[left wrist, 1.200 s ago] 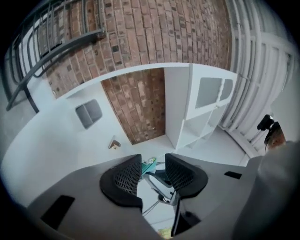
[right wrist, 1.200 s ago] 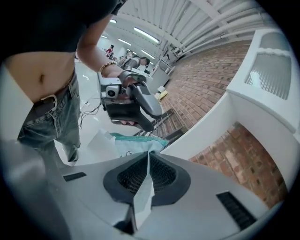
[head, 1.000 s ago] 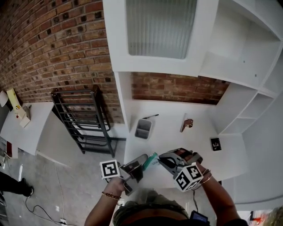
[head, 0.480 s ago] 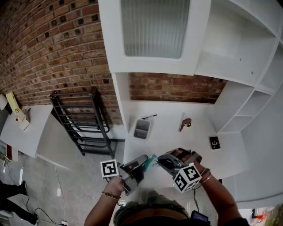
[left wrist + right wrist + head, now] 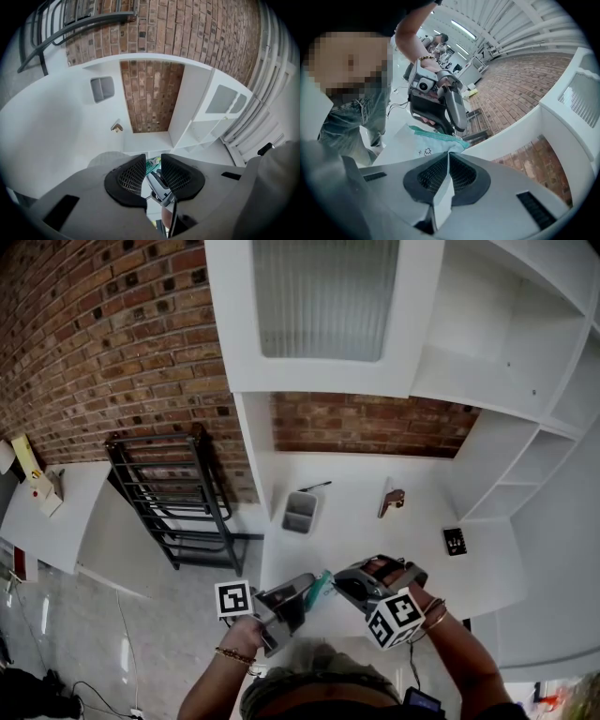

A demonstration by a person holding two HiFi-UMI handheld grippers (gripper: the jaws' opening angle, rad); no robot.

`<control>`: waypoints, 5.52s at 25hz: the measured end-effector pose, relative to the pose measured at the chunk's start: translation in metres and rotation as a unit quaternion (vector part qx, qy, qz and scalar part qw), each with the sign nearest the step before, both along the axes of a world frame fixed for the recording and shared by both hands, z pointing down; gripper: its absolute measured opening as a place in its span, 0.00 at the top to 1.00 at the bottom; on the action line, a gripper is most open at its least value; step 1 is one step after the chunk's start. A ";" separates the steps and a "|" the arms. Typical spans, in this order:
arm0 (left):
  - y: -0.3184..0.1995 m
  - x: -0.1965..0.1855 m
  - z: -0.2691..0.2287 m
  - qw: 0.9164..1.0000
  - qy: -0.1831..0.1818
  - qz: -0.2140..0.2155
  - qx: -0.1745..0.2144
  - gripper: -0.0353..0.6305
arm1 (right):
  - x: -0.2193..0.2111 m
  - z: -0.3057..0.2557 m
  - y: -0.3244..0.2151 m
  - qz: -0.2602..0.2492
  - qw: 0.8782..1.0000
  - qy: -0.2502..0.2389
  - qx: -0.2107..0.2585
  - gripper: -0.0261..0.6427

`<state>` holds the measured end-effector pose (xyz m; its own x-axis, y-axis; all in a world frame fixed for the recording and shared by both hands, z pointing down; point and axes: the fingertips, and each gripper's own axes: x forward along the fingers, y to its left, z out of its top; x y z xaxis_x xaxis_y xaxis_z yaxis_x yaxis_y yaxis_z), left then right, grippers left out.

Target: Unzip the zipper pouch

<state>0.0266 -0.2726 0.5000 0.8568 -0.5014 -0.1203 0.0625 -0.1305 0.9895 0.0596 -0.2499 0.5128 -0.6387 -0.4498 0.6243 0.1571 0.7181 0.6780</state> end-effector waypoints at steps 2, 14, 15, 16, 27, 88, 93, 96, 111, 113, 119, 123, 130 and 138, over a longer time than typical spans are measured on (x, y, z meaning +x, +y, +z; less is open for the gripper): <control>0.001 0.002 0.002 1.000 -0.010 0.005 0.007 0.84 | 0.001 0.001 -0.001 -0.001 1.000 0.003 0.003 0.95; -0.002 0.005 0.001 1.000 0.013 0.006 0.000 0.89 | 0.006 0.009 -0.003 -0.006 0.999 0.033 0.016 0.95; -0.002 0.006 0.001 1.000 0.011 0.008 0.003 0.89 | 0.005 0.010 -0.002 -0.008 0.999 0.034 0.017 0.95; -0.002 0.008 0.001 1.000 0.007 0.011 0.006 0.89 | 0.005 0.011 -0.002 -0.009 0.999 0.035 0.017 0.95; 0.002 0.009 0.014 0.999 -0.029 0.017 0.009 0.93 | 0.011 0.004 -0.011 0.032 0.999 -0.010 0.005 0.95; 0.022 0.027 0.095 0.954 -0.292 -0.014 0.059 0.94 | 0.103 -0.020 -0.012 0.142 0.978 -0.140 -0.052 0.95; 0.026 0.022 0.098 0.949 -0.308 -0.015 0.065 0.93 | 0.111 -0.025 -0.011 0.161 0.972 -0.161 -0.060 0.95; 0.027 0.021 0.097 0.950 -0.304 -0.022 0.063 0.93 | 0.114 -0.023 -0.009 0.165 0.971 -0.164 -0.064 0.95; 0.032 0.013 0.092 0.923 -0.347 -0.051 0.160 0.93 | 0.123 -0.022 -0.038 0.205 0.951 -0.214 -0.082 0.95; 0.035 0.016 0.091 0.919 -0.352 -0.050 0.172 0.93 | 0.125 -0.020 -0.049 0.218 0.946 -0.220 -0.091 0.95; 0.038 0.020 0.078 0.937 -0.297 -0.076 0.166 0.93 | 0.122 -0.022 -0.093 0.251 0.923 -0.265 -0.122 0.95; 0.035 0.015 0.070 0.942 -0.277 -0.102 0.161 0.93 | 0.116 -0.014 -0.123 0.273 0.911 -0.279 -0.137 0.95; 0.032 0.011 0.070 0.918 -0.339 -0.089 0.185 0.93 | 0.111 0.000 -0.178 0.326 0.875 -0.316 -0.167 0.95; 0.037 0.010 0.072 0.885 -0.396 -0.078 0.232 0.93 | 0.130 0.047 -0.217 0.417 0.776 -0.394 -0.261 0.95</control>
<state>0.0370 -0.2358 0.5715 0.6886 -0.6756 0.2634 -0.6820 -0.4802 0.5516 0.1898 -0.4671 0.5593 -0.5365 -0.7298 0.4237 -0.8266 0.5555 -0.0900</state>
